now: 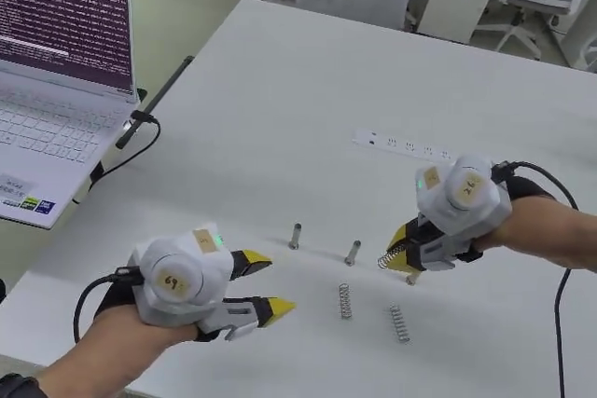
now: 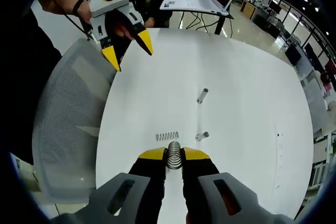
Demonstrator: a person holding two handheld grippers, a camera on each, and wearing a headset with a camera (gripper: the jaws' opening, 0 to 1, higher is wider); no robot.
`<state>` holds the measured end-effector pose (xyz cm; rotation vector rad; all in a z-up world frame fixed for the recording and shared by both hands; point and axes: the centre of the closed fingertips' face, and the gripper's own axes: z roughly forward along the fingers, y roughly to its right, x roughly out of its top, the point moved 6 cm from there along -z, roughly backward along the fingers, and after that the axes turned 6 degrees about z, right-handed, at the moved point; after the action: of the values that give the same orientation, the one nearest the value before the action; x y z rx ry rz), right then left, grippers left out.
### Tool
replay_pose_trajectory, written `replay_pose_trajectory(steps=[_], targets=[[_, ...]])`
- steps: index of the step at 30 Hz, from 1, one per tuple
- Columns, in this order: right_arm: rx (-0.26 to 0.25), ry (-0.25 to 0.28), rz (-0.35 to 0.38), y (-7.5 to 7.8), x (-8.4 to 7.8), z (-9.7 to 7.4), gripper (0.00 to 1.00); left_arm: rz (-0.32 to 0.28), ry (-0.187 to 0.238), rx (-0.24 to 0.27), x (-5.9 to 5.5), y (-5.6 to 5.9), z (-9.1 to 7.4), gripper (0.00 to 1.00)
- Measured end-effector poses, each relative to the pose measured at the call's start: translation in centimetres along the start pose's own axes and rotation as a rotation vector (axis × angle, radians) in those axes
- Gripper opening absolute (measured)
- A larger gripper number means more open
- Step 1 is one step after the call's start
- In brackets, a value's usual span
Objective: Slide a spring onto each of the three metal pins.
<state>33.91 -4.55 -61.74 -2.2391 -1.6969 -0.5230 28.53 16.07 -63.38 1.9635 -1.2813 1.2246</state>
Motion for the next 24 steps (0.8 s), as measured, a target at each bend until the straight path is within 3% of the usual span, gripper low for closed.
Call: replay_pose_trajectory(steps=[9,24], targets=[[0.019,-0.004,-0.017,0.8,1.4,1.2,0.09,-0.036,-0.037,0.039,-1.9,-0.7,-1.3,0.37],[0.040,0.004,-0.056,2.1,4.0,3.2,0.09,-0.063,-0.052,0.074,-2.6,-0.7,-2.0,0.41]])
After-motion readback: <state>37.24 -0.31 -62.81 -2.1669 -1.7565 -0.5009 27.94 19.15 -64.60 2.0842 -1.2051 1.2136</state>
